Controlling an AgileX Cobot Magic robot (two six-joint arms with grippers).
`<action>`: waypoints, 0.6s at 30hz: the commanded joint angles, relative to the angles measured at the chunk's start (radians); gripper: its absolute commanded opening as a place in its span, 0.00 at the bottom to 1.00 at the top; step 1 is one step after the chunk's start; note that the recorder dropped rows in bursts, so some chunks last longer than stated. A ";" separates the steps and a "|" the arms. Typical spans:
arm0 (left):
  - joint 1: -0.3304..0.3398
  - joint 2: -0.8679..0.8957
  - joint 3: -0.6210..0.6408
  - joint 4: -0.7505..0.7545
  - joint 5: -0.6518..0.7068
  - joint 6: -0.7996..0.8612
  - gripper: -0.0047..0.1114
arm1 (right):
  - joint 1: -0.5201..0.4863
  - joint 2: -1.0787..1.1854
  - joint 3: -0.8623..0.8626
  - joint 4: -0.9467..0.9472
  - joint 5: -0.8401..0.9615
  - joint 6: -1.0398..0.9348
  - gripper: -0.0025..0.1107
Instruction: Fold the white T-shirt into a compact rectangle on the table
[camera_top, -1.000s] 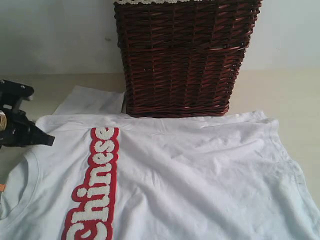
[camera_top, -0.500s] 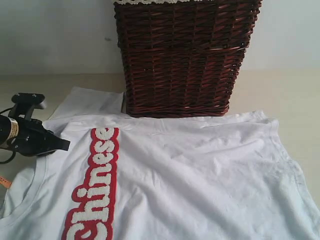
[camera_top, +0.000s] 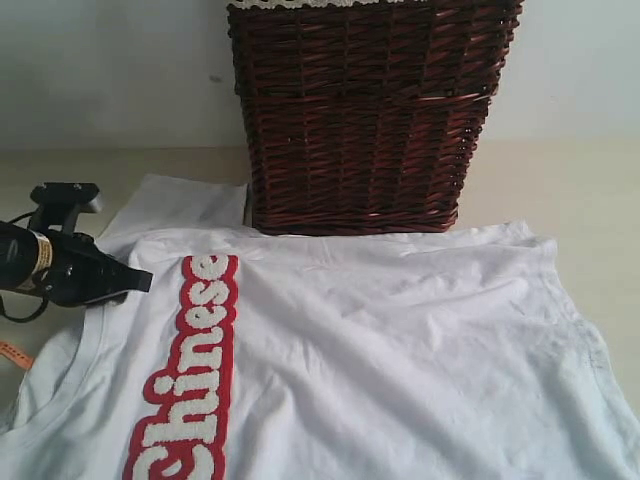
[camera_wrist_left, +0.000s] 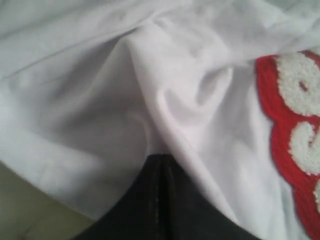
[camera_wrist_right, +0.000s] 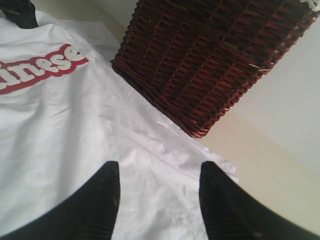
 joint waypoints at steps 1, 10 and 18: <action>0.007 0.055 0.026 -0.028 0.418 -0.001 0.04 | -0.003 -0.004 0.006 0.008 -0.006 0.003 0.45; 0.007 0.055 0.026 -0.029 0.479 0.006 0.04 | -0.003 -0.004 0.006 0.008 -0.006 0.003 0.45; 0.007 0.023 0.026 -0.033 0.322 0.006 0.04 | -0.003 -0.004 0.006 0.008 -0.006 0.003 0.45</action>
